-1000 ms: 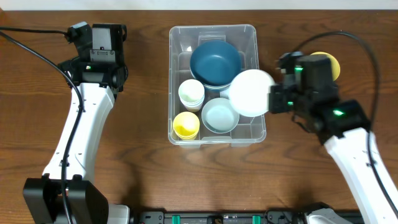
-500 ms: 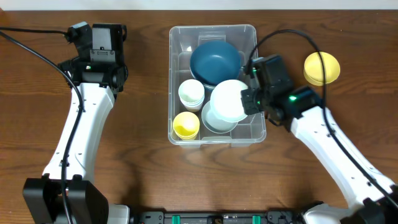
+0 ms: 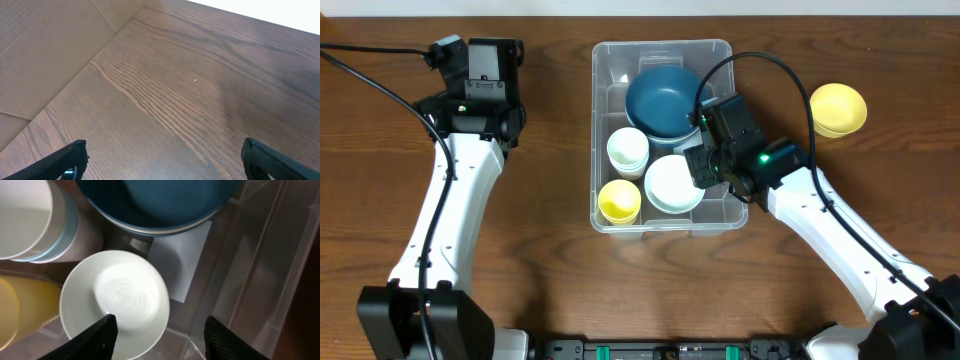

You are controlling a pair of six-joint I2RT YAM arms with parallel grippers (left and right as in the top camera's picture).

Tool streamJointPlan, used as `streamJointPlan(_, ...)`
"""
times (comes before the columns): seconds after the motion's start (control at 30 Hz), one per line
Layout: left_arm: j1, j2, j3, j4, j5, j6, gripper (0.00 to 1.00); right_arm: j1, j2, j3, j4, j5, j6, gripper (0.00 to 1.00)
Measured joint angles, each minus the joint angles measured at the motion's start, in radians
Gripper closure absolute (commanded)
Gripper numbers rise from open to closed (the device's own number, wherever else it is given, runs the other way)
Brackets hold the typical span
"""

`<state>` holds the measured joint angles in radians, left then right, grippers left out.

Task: Pack container
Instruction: 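Carry the white bowl into the container and drop it onto the other bowl, then move the right gripper back toward the yellow bowl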

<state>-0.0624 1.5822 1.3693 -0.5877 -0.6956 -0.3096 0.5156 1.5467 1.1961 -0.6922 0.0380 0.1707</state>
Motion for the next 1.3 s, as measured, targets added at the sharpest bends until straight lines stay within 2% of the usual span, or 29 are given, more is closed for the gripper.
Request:
streamJointPlan(0.2,0.0,0.0,0.0,0.0,0.0,0.0,0.02,-0.022,0.0,0.004,-0.012,0.006,0.002,0.38)
streamJointPlan(0.37,0.0,0.0,0.0,0.0,0.0,0.0,0.02,-0.07,0.0,0.068,-0.098,0.037,0.002,0.37)
streamJointPlan(0.6,0.0,0.0,0.0,0.0,0.0,0.0,0.02,-0.222,-0.002,0.226,-0.268,0.064,0.027,0.36)
streamJointPlan(0.73,0.0,0.0,0.0,0.0,0.0,0.0,0.02,-0.311,-0.004,0.258,-0.328,0.046,0.045,0.37)
streamJointPlan(0.77,0.0,0.0,0.0,0.0,0.0,0.0,0.02,-0.332,-0.004,0.261,-0.337,0.034,0.047,0.36)
streamJointPlan(0.87,0.0,0.0,0.0,0.0,0.0,0.0,0.02,-0.374,-0.004,0.261,-0.37,0.004,0.052,0.23)
streamJointPlan(1.03,0.0,0.0,0.0,0.0,0.0,0.0,0.02,-0.417,-0.004,0.261,-0.391,-0.018,0.039,0.13)
streamJointPlan(1.3,0.0,0.0,0.0,0.0,0.0,0.0,0.02,-0.47,-0.004,0.261,-0.397,-0.024,-0.044,0.08)
